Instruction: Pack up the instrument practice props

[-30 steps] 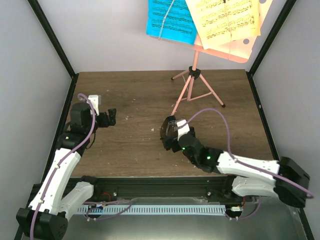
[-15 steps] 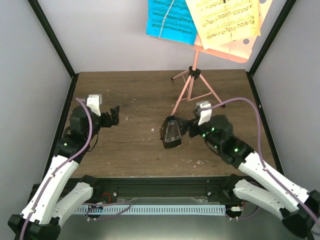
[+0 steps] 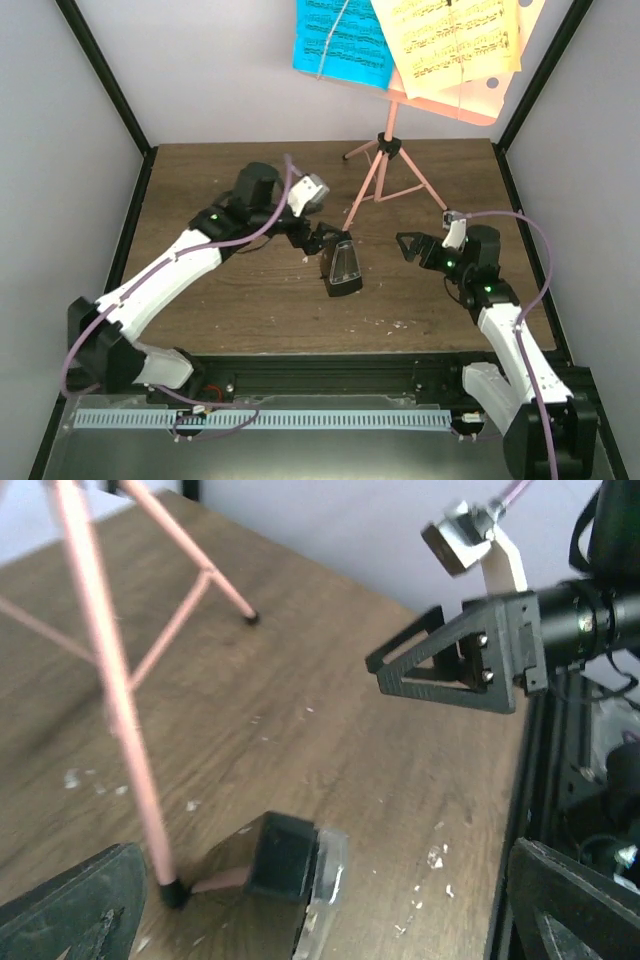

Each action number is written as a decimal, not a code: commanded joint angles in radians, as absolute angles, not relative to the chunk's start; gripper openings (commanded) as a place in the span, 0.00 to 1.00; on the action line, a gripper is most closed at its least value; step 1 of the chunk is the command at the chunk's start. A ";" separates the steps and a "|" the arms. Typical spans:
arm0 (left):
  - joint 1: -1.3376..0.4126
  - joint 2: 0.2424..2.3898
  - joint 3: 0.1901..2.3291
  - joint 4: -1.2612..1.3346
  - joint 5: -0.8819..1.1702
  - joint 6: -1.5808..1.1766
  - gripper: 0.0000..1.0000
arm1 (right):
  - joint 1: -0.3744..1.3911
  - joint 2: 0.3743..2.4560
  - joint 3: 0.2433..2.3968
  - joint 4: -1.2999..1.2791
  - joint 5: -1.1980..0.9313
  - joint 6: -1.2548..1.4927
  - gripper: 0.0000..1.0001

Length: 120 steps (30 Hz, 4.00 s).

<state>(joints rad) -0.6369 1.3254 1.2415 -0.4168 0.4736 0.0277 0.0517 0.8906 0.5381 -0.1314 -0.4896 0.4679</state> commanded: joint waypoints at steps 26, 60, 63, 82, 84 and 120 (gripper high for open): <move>-0.762 1.672 1.356 -0.535 0.400 0.366 0.64 | 0.046 0.818 0.511 -0.165 -0.517 0.402 1.00; -0.766 1.643 1.345 -0.537 0.401 0.316 0.75 | 0.046 0.754 0.501 -0.185 -0.506 0.397 1.00; -0.766 1.649 1.352 -0.567 0.362 0.298 0.65 | 0.047 0.753 0.496 -0.187 -0.505 0.394 1.00; -0.823 1.477 1.148 -0.585 -0.168 -0.470 0.50 | 0.047 0.806 0.481 -0.211 -0.456 0.371 1.00; -0.843 1.498 1.165 -0.562 -0.139 -0.497 0.60 | 0.047 0.812 0.477 -0.203 -0.476 0.396 1.00; -0.616 1.287 0.739 0.044 0.656 -0.332 0.96 | 0.048 0.905 0.425 -0.129 -0.680 0.423 1.00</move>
